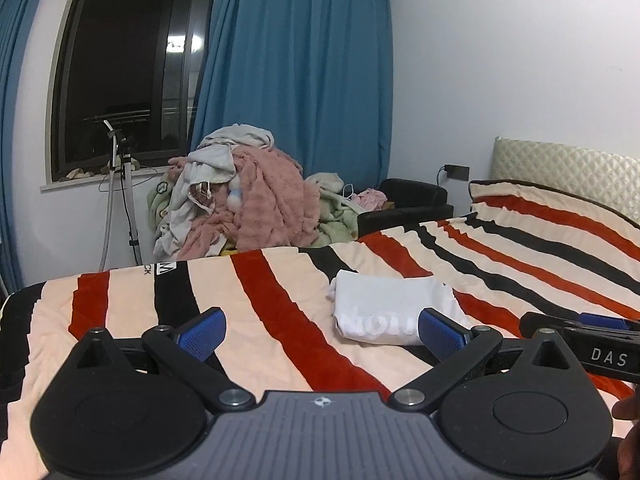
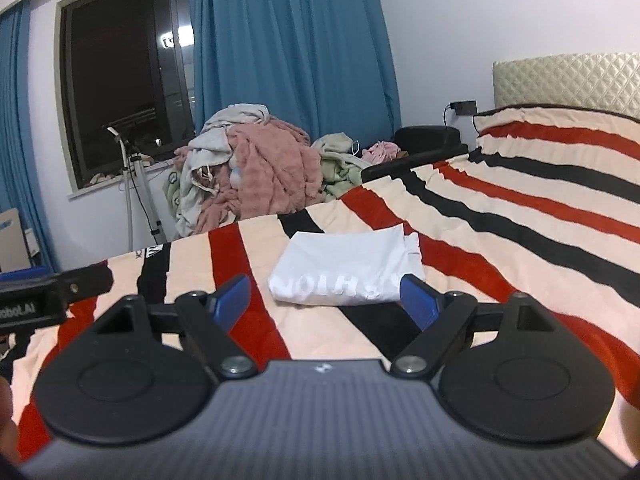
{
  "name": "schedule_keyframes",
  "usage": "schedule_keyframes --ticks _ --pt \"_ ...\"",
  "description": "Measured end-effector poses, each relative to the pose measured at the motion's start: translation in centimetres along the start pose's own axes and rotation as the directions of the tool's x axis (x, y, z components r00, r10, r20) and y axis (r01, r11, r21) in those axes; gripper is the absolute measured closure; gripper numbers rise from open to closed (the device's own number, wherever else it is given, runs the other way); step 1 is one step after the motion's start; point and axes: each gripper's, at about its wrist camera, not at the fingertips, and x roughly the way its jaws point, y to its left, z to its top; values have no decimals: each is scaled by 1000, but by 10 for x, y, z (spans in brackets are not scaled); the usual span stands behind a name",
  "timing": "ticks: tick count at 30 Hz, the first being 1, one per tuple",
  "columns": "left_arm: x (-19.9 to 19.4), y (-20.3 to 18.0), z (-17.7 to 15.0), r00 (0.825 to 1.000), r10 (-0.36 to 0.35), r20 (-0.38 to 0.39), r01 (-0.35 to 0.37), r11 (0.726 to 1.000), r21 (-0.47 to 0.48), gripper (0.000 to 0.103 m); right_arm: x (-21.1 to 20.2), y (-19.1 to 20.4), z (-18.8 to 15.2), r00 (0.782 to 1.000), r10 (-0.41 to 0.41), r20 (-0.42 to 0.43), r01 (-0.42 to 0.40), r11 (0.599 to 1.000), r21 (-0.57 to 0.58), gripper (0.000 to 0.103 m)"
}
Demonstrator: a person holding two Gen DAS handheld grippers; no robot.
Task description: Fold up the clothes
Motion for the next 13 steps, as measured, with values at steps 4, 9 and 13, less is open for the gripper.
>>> schedule_keyframes --ticks 4,9,13 --pt "7 1 0 1000 -9 -15 9 1000 0 0 5 -1 -1 1000 5 -30 -4 1000 4 19" --pt "12 1 -1 1000 0 -23 0 1000 4 0 7 2 -1 999 -8 -35 7 1000 -14 19" --pt "13 2 -1 1000 1 -20 -1 1000 -1 0 8 3 -1 999 -12 -36 11 1000 -23 19"
